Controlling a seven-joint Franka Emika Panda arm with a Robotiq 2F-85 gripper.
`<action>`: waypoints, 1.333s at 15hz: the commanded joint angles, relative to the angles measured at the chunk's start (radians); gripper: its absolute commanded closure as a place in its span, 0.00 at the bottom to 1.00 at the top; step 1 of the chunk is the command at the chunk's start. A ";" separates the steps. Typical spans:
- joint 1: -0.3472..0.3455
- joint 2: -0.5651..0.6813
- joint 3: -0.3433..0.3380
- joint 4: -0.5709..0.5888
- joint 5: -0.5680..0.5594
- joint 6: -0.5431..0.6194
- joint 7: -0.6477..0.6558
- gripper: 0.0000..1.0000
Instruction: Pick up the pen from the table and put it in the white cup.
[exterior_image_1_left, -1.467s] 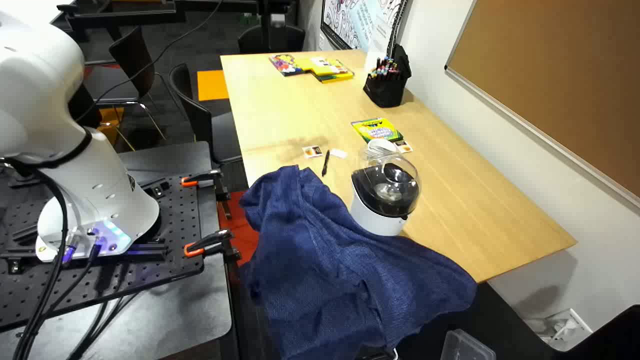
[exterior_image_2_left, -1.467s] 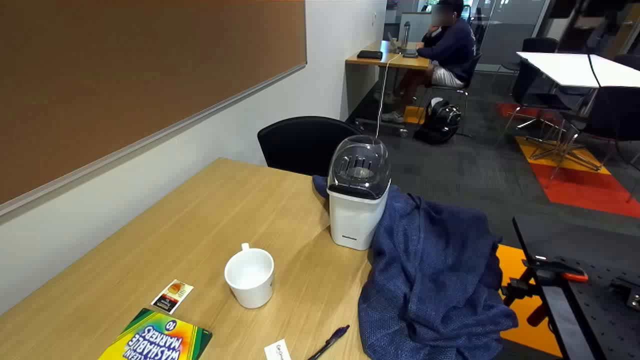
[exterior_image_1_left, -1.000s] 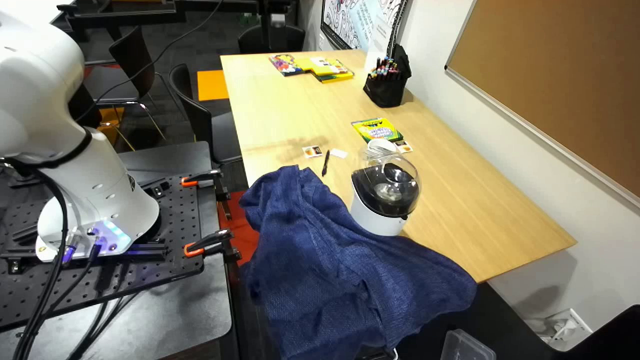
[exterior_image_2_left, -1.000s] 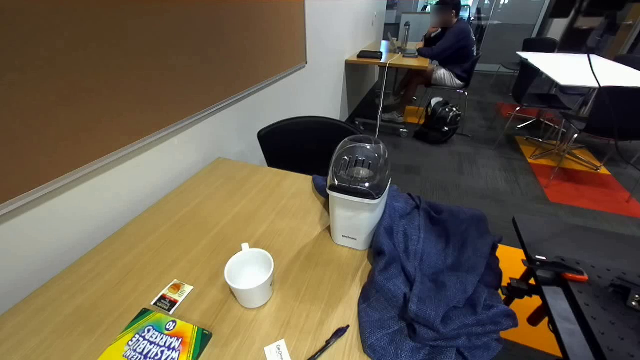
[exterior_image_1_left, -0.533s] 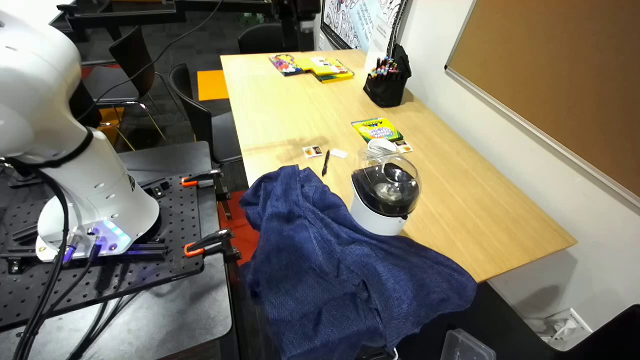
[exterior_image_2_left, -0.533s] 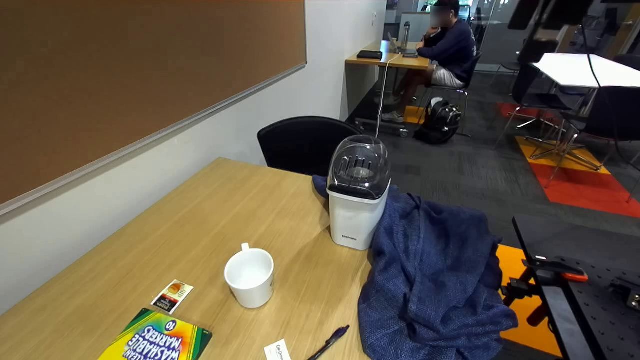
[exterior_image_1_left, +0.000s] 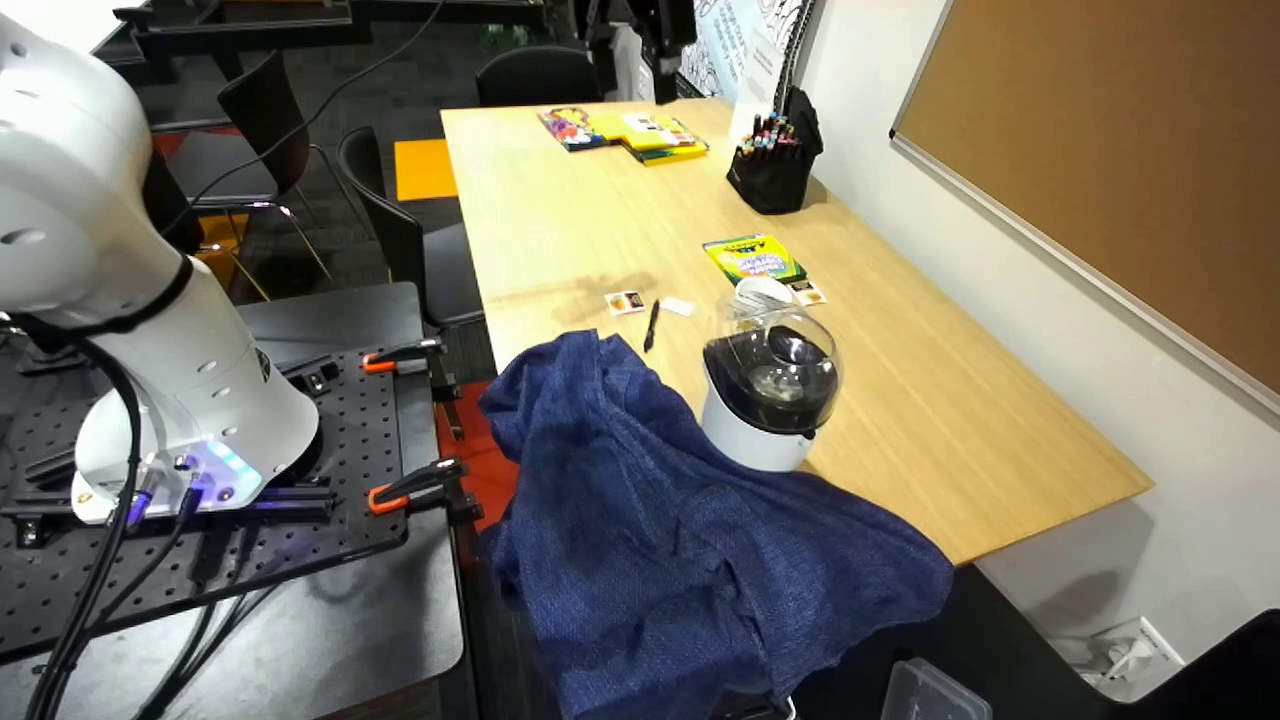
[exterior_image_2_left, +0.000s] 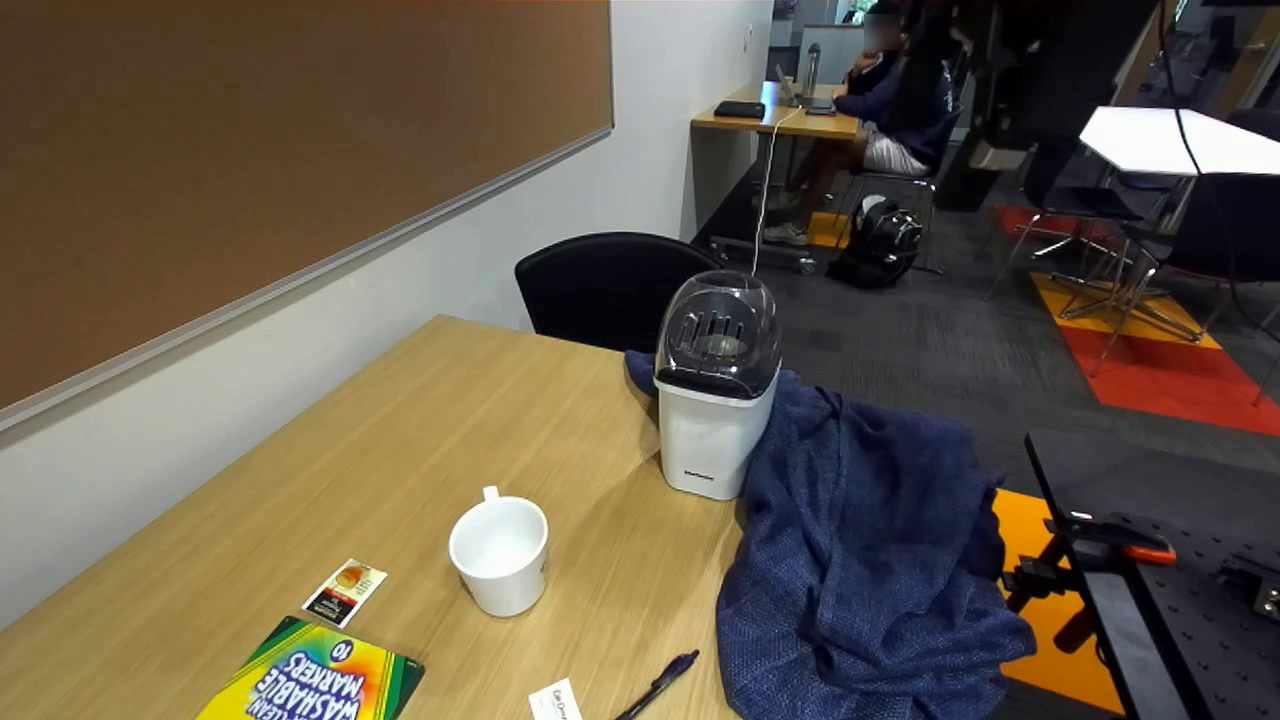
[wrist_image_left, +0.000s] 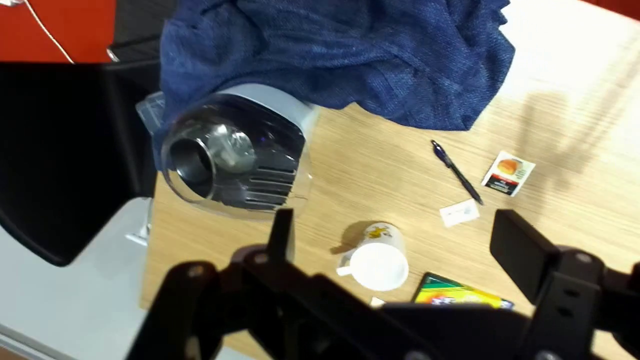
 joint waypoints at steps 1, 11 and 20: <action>0.060 0.065 -0.014 0.032 0.081 0.042 -0.145 0.00; 0.137 0.182 -0.012 -0.020 0.261 0.137 -0.561 0.00; 0.117 0.295 0.017 -0.077 0.243 0.300 -0.610 0.00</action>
